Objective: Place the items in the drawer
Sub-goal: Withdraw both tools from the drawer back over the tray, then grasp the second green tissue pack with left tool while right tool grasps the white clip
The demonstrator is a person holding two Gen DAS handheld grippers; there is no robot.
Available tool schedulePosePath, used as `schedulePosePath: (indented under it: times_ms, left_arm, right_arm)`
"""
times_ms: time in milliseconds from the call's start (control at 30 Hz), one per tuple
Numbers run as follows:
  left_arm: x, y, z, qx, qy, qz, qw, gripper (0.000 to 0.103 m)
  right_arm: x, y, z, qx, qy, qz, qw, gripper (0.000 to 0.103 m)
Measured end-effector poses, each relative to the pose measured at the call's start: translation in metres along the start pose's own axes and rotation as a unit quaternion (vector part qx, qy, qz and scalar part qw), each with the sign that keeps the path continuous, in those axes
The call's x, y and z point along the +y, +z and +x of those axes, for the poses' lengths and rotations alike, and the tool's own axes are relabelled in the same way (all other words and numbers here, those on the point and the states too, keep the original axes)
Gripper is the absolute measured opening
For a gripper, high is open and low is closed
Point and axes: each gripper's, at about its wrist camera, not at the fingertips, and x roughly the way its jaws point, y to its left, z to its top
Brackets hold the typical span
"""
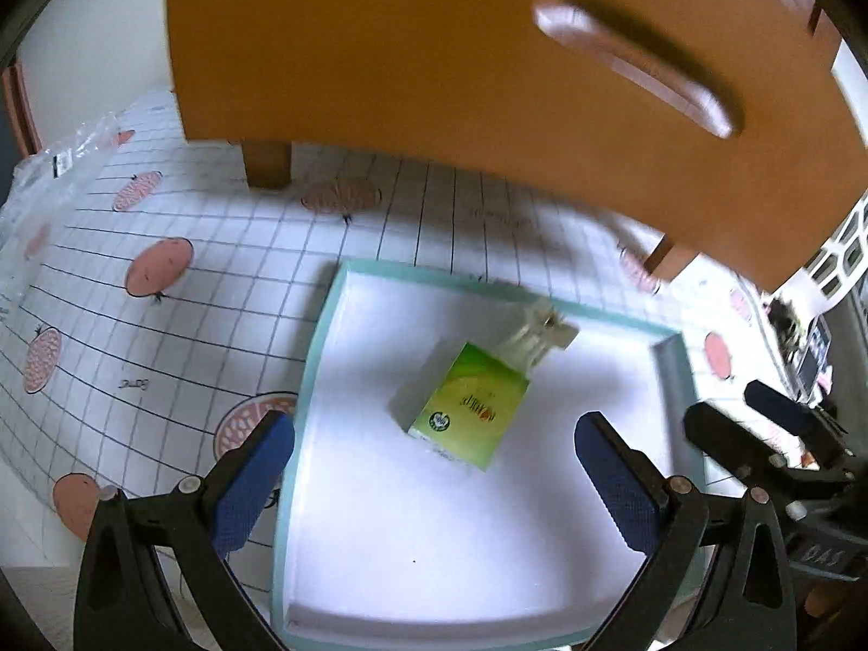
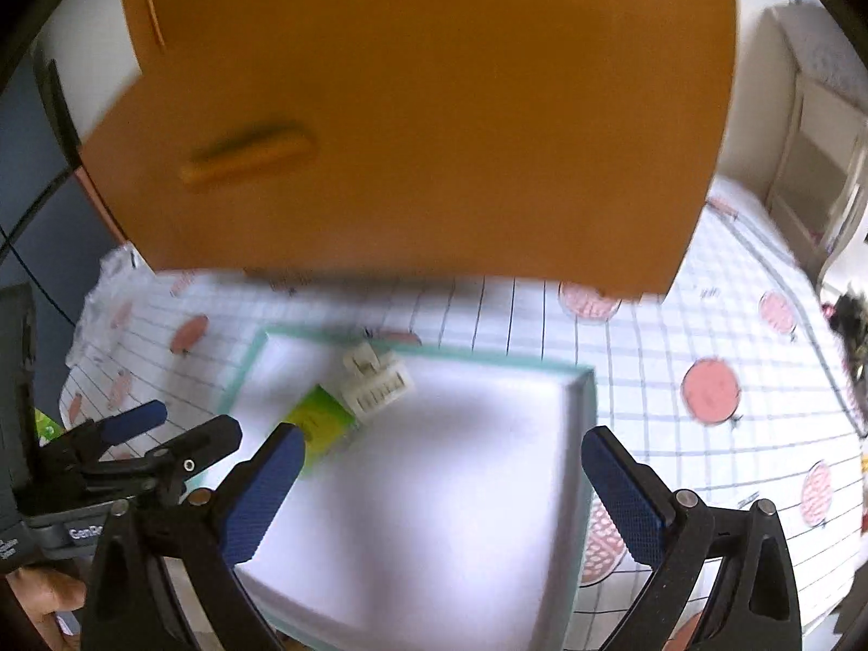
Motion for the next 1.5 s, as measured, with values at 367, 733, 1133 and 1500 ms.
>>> schedulePosePath:
  times_ms: [367, 733, 1133, 1500]
  left_arm:
    - [-0.001, -0.003, 0.037, 0.027, 0.006, 0.016, 0.9995, 0.095]
    - [-0.024, -0.001, 0.061, 0.042, -0.007, 0.070, 0.9966, 0.081]
    - [-0.016, -0.003, 0.068, 0.060, -0.015, 0.025, 0.9978, 0.059]
    - [0.001, -0.009, 0.061, 0.071, 0.030, -0.035, 0.9964, 0.057]
  right_arm:
    - [-0.015, -0.021, 0.037, 0.040, -0.034, 0.012, 0.999, 0.103]
    - [-0.025, -0.020, 0.034, 0.032, -0.039, 0.040, 0.998, 0.103]
    - [-0.016, -0.010, 0.035, 0.032, -0.033, 0.058, 0.997, 0.103]
    - [0.020, -0.005, 0.073, 0.032, -0.015, 0.106, 0.994, 0.103]
